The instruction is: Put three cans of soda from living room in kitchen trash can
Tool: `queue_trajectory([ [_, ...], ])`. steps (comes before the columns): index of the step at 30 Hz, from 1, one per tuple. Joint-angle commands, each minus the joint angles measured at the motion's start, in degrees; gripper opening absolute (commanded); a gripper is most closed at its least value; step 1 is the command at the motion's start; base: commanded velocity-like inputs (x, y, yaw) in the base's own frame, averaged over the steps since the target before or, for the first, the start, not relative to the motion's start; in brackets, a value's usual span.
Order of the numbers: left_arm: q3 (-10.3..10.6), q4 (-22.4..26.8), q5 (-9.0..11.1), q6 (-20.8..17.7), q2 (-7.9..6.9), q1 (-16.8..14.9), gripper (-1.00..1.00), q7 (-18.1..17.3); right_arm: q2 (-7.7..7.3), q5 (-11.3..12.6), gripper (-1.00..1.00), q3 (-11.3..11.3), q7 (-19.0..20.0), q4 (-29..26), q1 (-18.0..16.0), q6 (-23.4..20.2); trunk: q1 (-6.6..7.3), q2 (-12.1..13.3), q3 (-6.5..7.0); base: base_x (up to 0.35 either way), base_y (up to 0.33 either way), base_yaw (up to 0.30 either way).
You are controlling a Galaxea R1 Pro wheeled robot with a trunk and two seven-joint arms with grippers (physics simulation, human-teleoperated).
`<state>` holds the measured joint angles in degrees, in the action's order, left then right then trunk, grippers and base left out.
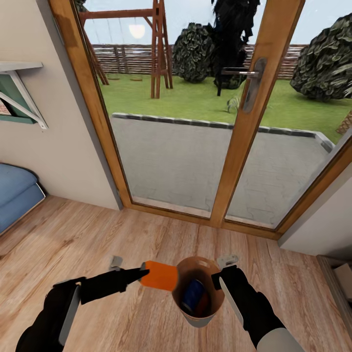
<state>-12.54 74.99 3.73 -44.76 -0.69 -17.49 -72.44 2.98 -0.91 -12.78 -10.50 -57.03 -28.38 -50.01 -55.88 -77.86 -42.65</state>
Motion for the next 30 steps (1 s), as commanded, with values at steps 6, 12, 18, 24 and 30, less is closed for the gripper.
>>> queue_trajectory([
  [6,2.2,-0.3,0.4,0.1,0.40,0.0,-1.00,0.1,0.01,0.6,-1.00,-0.1,0.3,0.0,0.0,0.1,0.00,0.0,0.00,0.000,0.000,0.000],
  [12,4.2,-0.6,0.2,0.2,2.51,0.0,-1.00,0.4,0.12,0.7,-1.00,-0.3,0.2,0.0,0.0,0.1,0.00,0.0,0.00,0.000,0.000,0.000],
  [18,5.3,-3.2,0.1,0.4,3.24,0.0,-1.00,0.6,0.49,0.7,-1.00,-0.4,0.1,0.0,0.0,0.1,0.00,0.0,0.00,0.000,0.000,0.000],
  [24,6.0,-5.2,0.0,0.7,3.52,0.0,-1.00,1.0,0.73,0.6,-1.00,-0.5,0.0,0.0,0.0,0.1,0.00,0.0,0.00,0.000,0.000,0.000],
  [30,7.6,-5.4,0.2,0.9,3.65,0.0,-1.00,10.0,0.81,0.6,-1.00,-0.7,0.0,0.0,0.0,-0.1,0.00,0.0,0.00,0.000,0.000,0.000],
])
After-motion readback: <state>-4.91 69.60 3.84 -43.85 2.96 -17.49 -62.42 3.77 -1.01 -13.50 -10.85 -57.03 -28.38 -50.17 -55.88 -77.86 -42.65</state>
